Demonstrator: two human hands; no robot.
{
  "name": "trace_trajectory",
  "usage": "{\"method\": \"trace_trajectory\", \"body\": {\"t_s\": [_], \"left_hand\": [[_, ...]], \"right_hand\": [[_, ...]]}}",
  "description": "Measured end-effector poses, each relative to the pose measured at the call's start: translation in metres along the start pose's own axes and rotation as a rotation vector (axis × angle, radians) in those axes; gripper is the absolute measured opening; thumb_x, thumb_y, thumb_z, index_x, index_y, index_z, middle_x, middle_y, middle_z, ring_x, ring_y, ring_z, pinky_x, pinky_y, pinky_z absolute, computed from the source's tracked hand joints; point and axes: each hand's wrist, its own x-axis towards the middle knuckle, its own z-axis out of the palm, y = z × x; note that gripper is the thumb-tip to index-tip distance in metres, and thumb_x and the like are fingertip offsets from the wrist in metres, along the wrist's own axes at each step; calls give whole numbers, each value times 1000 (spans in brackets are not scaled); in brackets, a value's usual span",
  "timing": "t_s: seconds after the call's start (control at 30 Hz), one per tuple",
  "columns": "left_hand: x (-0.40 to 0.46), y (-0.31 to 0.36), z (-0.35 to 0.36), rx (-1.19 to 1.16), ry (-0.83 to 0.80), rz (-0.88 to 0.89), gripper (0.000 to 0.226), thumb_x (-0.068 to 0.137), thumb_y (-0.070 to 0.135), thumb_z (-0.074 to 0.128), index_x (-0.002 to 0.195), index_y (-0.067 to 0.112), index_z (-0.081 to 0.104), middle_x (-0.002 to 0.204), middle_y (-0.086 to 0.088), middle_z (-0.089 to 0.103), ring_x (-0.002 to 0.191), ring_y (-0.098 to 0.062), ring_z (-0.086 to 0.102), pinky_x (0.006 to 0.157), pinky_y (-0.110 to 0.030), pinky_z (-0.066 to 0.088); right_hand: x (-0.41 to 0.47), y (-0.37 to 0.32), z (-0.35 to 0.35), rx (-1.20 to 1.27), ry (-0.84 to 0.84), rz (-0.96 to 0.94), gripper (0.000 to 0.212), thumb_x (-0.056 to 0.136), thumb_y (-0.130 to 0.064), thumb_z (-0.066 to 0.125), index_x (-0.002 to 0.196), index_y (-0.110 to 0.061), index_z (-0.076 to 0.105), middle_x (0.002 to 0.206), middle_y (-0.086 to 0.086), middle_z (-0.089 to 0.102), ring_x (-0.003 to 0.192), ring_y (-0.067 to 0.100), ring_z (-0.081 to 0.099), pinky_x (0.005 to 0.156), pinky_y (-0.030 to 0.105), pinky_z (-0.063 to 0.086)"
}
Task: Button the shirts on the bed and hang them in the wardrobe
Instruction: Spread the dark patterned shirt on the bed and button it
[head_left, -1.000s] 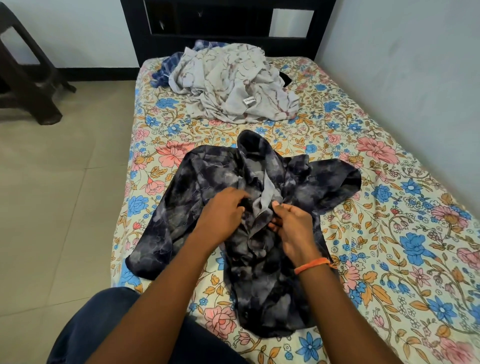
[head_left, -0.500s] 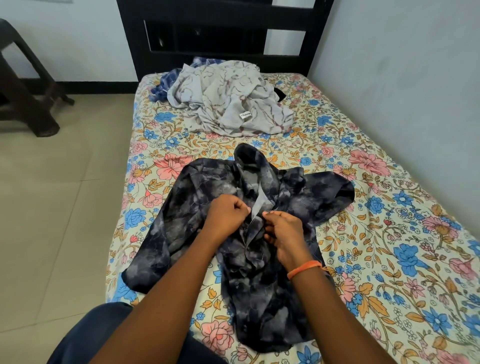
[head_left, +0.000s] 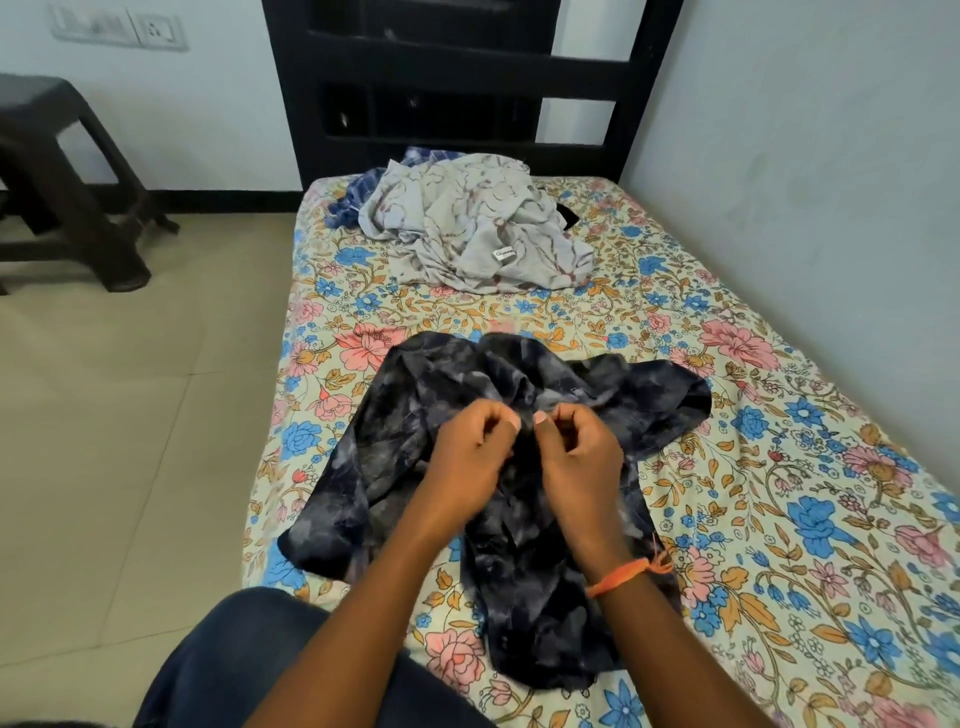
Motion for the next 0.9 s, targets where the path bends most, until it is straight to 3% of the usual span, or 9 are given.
{"method": "trace_trajectory", "body": {"t_s": [0.1, 0.2, 0.43, 0.6, 0.77, 0.9], "left_hand": [[-36, -7, 0, 14, 67, 41, 17, 100, 25, 52, 86, 19, 59, 72, -3, 59, 52, -7, 44, 50, -22, 36], [-48, -21, 1, 19, 122, 27, 15, 100, 22, 53, 87, 17, 60, 72, 3, 57, 50, -2, 43, 50, -18, 34], [-61, -37, 6, 69, 124, 60, 16, 101, 21, 47, 88, 19, 56, 85, 2, 60, 77, -18, 58, 67, -36, 48], [-59, -44, 7, 91, 109, 44, 18, 100, 18, 47, 84, 21, 55, 79, 6, 59, 77, -16, 56, 65, -28, 39], [-58, -45, 12, 71, 139, 8, 17, 98, 17, 51, 84, 22, 58, 82, 6, 61, 73, -10, 55, 62, -21, 37], [-59, -44, 15, 69, 140, 5, 16, 98, 17, 51, 86, 23, 58, 87, 6, 62, 80, -8, 59, 65, -19, 40]], "right_hand": [[-28, -5, 1, -44, -51, -117, 9, 92, -17, 66, 83, -17, 63, 75, -6, 63, 68, 9, 58, 59, 16, 43], [-49, 6, 3, -120, -60, -177, 11, 90, -19, 67, 82, -21, 60, 77, -10, 60, 74, 11, 57, 63, 16, 40], [-70, 9, 3, -123, -40, -152, 17, 91, -12, 67, 82, -24, 60, 78, -10, 60, 72, 7, 57, 63, 12, 39], [-75, 11, 5, -133, -45, -154, 17, 90, -9, 68, 84, -24, 62, 82, -13, 61, 77, 5, 59, 66, 8, 41], [-74, 14, 3, -78, -29, -118, 13, 87, -9, 71, 80, -19, 68, 77, -10, 66, 72, 8, 62, 63, 16, 47], [-78, 16, 2, 22, -11, -20, 13, 86, -8, 71, 82, -20, 73, 79, -9, 71, 76, 8, 67, 68, 22, 54]]}}
